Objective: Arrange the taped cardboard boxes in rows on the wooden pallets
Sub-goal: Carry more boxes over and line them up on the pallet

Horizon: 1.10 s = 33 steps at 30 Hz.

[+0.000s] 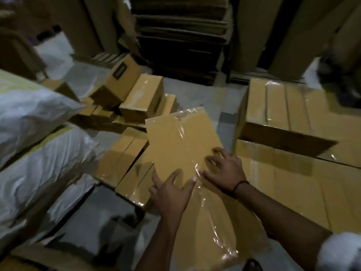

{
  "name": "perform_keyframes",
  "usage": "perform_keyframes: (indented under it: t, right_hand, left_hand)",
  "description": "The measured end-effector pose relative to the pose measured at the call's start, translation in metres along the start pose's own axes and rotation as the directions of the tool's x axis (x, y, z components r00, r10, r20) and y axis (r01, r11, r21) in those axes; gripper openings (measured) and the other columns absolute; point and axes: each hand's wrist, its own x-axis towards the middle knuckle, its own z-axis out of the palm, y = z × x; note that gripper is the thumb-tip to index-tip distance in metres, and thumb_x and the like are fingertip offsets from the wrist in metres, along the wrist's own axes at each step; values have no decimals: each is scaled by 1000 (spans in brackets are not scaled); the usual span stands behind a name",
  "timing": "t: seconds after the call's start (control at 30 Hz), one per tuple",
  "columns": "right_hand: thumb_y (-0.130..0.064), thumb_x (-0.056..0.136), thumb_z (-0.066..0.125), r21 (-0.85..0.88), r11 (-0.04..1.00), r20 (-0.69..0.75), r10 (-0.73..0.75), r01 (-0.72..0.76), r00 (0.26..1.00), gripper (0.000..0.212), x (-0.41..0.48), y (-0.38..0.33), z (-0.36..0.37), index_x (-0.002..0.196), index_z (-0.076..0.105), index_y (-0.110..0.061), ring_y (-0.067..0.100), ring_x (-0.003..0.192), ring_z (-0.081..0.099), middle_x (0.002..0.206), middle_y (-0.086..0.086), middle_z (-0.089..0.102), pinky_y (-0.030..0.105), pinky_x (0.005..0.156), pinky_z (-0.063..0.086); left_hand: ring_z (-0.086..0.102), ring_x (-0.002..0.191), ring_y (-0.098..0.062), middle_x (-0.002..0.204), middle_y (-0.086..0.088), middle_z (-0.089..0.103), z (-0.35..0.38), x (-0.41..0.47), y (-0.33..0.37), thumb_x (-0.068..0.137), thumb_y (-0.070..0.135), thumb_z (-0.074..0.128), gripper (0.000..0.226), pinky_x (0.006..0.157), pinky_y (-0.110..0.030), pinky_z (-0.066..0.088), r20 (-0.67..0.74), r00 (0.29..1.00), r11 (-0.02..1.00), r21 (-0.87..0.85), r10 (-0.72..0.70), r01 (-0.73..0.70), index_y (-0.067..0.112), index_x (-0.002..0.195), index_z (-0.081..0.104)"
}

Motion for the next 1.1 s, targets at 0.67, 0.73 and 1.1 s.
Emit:
perform_keyframes:
  t: [0.67,0.73,1.1]
  right_hand:
    - [-71,78,67,38,950,-10,310,-309,951,61,-67,286,-145,129,64,-38,29,134,37,154,-11,35,47,111,28]
    - [-71,77,69,3,946,0,324,-324,946,61,-55,293,-137,129,64,-38,30,135,37,153,-10,35,49,113,26]
    - [-62,77,75,-47,882,188,469,-469,863,71,22,333,-71,141,51,-41,32,134,35,159,-9,23,48,113,29]
  left_hand:
    - [27,142,-45,160,-11,19,201,-77,234,71,93,53,99,112,-57,35,316,930,940,218,188,-264,44,155,32]
    - [31,140,-46,158,-12,20,214,-61,234,69,94,54,103,111,-58,36,360,917,934,235,172,-268,44,156,29]
    - [32,140,-45,161,-13,16,287,40,216,69,88,64,109,110,-56,38,541,837,887,339,88,-312,43,158,19]
